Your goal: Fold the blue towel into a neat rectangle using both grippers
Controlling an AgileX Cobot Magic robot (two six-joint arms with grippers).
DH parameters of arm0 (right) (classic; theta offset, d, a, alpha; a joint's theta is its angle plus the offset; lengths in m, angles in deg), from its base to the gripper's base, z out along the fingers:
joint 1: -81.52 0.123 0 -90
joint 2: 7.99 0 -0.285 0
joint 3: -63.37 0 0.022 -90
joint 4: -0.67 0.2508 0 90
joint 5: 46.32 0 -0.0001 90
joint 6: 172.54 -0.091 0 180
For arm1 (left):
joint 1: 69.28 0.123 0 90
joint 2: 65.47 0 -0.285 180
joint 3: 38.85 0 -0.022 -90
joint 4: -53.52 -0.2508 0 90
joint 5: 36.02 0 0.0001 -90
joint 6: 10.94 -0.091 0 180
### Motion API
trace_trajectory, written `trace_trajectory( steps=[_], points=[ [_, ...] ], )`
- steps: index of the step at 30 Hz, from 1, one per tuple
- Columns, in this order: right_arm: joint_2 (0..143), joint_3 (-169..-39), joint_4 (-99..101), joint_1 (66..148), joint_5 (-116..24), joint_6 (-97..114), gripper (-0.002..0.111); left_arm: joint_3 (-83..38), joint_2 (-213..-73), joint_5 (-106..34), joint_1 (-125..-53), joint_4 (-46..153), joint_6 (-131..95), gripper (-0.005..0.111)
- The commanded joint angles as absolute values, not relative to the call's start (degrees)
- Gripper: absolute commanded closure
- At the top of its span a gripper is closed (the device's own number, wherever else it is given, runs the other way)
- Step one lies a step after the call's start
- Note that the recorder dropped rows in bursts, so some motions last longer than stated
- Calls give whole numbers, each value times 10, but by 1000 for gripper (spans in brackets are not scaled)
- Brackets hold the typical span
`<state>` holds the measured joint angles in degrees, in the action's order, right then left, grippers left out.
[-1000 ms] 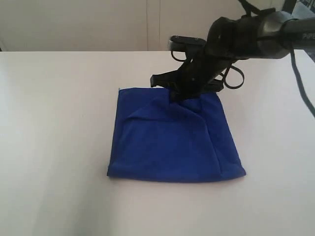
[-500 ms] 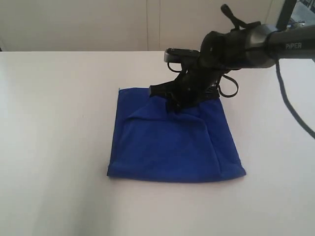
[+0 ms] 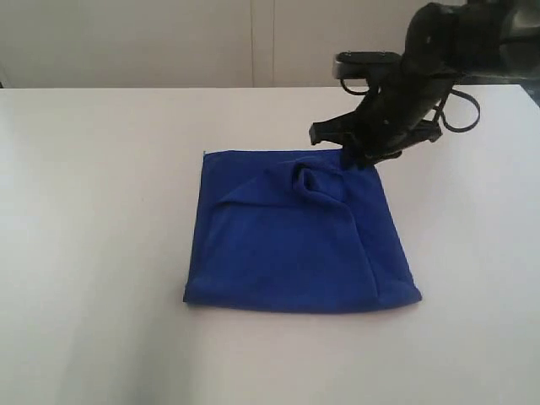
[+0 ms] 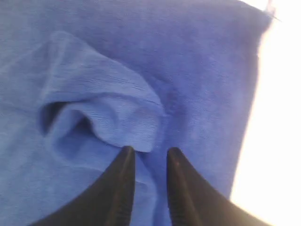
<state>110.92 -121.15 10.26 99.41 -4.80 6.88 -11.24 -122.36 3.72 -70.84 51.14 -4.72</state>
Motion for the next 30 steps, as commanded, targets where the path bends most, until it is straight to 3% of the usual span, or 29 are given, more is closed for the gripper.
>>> trace_trajectory(
  steps=[1,4,9,18,21,25,30],
  points=[
    [1135,-1206,97,985,-52,75,84,-114,-1219,41,-711,515,-48,107],
    [1154,-1206,110,985,-70,75,81,-114,-1219,41,-711,515,-48,107],
    [1173,-1206,135,985,-100,75,68,-114,-1219,41,-711,515,-48,107],
    [1198,-1206,157,985,-124,84,68,-114,-1219,41,-711,515,-48,107],
    [1198,-1206,184,985,-134,129,81,-114,-1219,41,-711,515,-48,107],
    [1191,-1206,218,985,-153,154,108,-114,-1219,41,-711,515,-48,107],
    [1175,-1207,221,985,-173,164,108,-114,-1219,41,-711,515,-48,107]
  ],
)
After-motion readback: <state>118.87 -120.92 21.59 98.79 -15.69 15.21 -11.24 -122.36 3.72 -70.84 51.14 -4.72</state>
